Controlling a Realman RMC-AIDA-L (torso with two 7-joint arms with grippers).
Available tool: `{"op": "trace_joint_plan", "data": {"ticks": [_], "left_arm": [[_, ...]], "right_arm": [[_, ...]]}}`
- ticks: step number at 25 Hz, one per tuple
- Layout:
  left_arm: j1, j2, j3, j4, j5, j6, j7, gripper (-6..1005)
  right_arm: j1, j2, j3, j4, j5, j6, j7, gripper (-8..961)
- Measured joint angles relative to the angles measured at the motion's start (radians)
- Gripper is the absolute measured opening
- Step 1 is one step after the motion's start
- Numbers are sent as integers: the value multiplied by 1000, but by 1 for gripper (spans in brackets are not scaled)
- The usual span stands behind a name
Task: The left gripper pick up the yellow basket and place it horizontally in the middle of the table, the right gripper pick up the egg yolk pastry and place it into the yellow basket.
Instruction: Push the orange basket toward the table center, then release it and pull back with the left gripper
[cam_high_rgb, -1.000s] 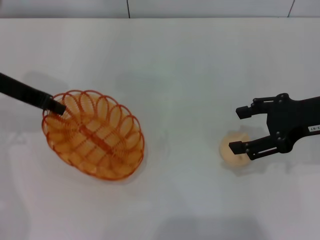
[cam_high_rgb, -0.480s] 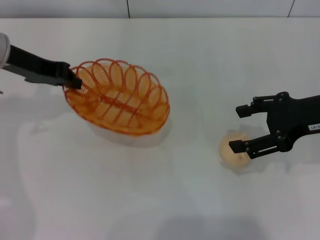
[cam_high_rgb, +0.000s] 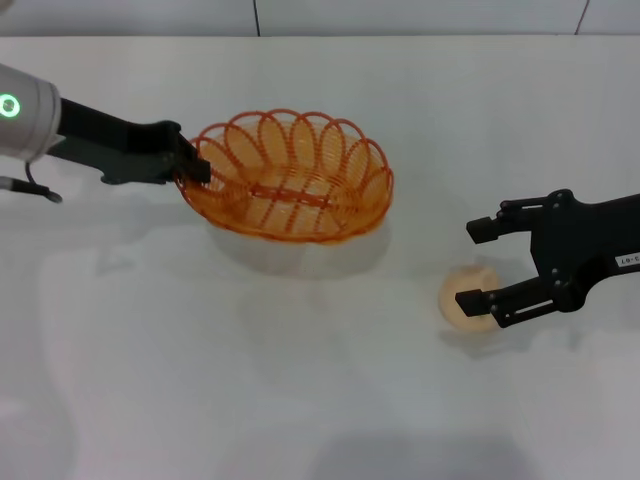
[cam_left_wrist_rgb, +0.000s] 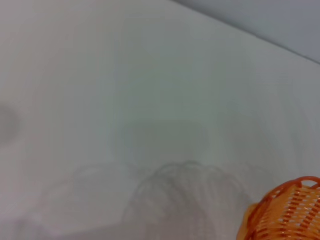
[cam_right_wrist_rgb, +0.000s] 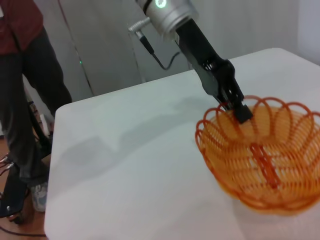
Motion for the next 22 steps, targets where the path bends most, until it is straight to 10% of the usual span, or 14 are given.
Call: {"op": "trace_joint_plan", "data": {"ticks": [22], "left_arm": [[-48,-12,10,-86,115,-76,-81,83]], "right_arm": [[0,0,-4,-7,2,-31,-1,870]]}}
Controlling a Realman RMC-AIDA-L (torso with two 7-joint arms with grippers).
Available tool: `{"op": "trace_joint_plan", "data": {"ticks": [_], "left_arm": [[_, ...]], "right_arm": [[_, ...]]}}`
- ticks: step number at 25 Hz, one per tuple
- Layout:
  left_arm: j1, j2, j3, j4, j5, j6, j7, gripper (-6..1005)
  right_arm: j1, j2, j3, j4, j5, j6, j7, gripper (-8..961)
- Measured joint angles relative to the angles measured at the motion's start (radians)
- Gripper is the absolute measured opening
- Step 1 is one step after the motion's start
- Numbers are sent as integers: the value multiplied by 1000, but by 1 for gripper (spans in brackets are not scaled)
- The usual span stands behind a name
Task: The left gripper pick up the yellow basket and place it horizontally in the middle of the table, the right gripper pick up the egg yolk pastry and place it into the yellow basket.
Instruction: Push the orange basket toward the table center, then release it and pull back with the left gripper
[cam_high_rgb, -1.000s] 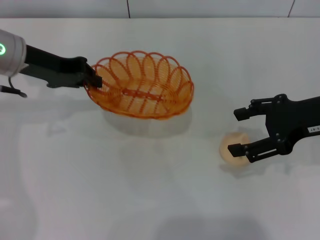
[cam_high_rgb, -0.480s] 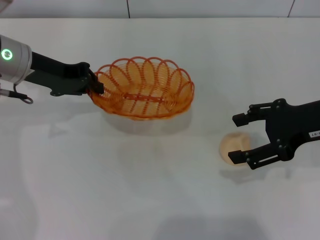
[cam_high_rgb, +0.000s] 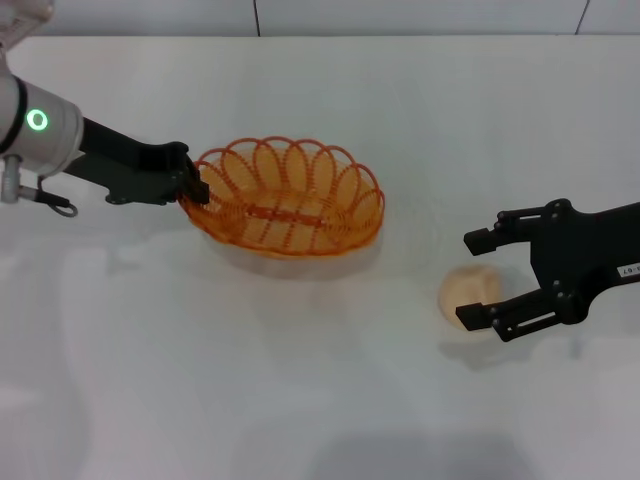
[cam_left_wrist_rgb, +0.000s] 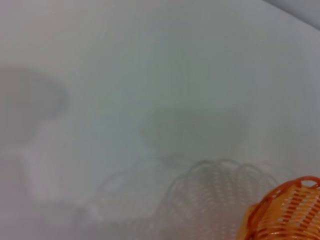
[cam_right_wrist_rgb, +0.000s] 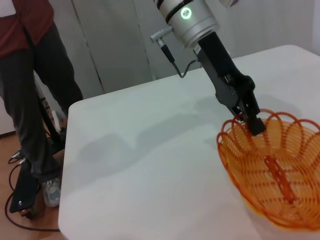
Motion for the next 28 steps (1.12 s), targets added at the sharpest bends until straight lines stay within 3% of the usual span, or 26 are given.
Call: {"op": "trace_joint_plan", "data": {"ticks": [28], "left_arm": [[-25,-30,1,-111,21,-142,27,84]], "right_arm": [[0,0,-3,9,0,-5,0,865]]}}
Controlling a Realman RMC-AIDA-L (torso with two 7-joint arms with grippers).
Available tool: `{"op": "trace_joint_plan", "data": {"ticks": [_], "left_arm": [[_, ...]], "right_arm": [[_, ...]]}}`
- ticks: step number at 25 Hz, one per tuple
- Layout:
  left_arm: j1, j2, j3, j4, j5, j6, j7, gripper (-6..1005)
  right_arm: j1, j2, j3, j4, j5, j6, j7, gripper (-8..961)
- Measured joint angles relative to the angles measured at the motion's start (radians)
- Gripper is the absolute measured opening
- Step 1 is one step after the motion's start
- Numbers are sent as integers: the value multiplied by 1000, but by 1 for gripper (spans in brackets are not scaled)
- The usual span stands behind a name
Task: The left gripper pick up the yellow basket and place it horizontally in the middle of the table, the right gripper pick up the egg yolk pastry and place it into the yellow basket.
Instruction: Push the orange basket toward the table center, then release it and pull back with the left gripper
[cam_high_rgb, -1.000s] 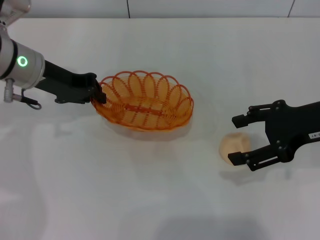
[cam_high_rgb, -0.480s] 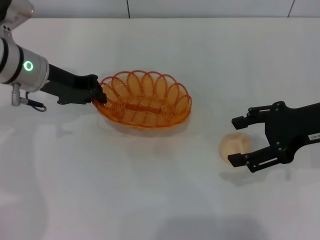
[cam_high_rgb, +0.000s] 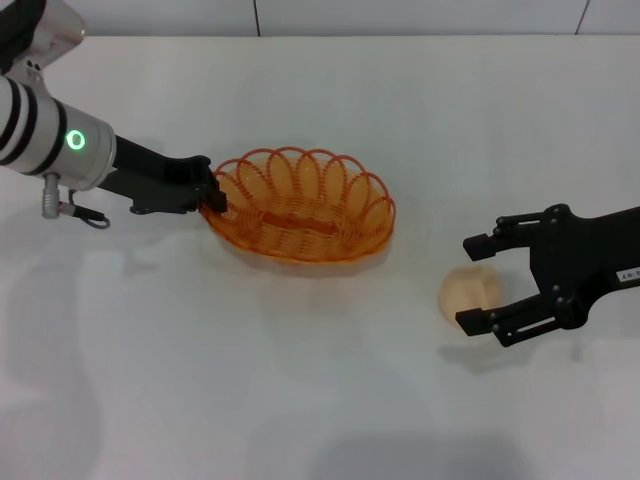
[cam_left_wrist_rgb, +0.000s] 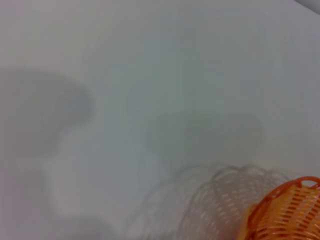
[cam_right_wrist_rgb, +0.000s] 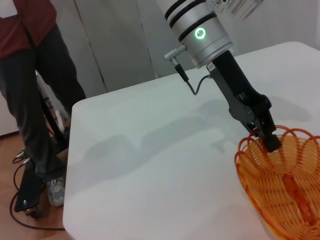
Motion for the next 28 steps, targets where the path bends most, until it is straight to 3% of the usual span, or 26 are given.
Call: {"op": "trace_joint_plan", "data": {"ticks": [15,28], "left_arm": [[4,-13,-1,-8,-5,-25,3,84],[-1,-11,0,-32,-8,-36,10,84]], "right_arm": [[0,0,0,0,0,-8,0,862],[0,0,0,0,0,-9,-2,859]]}}
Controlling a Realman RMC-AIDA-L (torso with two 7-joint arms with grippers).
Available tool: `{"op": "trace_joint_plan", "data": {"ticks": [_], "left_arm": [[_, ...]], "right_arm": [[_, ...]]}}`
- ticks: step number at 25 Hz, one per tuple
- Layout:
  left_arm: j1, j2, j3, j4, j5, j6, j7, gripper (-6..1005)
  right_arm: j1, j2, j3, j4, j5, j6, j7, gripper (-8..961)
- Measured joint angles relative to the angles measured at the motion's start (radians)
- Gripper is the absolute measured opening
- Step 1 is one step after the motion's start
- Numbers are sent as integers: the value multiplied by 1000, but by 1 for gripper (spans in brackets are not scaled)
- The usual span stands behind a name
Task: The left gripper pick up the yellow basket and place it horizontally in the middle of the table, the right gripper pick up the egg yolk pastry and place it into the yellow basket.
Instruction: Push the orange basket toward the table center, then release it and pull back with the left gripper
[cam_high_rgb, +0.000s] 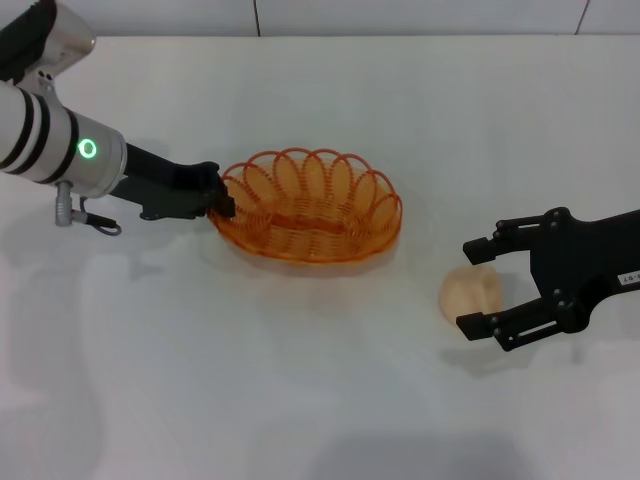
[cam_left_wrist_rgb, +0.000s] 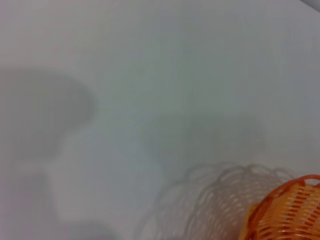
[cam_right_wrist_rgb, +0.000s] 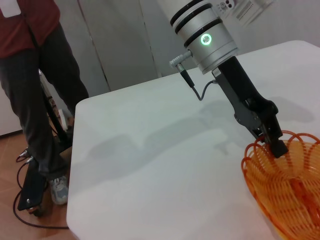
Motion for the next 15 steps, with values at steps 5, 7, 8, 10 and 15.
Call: {"op": "trace_joint_plan", "data": {"ticks": [5,7,8,10,15], "left_arm": [[0,-2,0,1,-11,14,21,84],[-1,-2,0,1,-21,17,28,84],[-1,-2,0,1,-24,18,30,84],[-1,-2,-1,1,-25,18,32,84],[6,-1,-6,0,-42,21,34,141]], "right_arm": [[0,0,1,0,0,0,0,858],[0,0,1,0,0,0,0,858],[0,0,1,0,0,0,0,858],[0,0,2,0,0,0,0,858],[0,0,5,0,0,-2,1,857]]}}
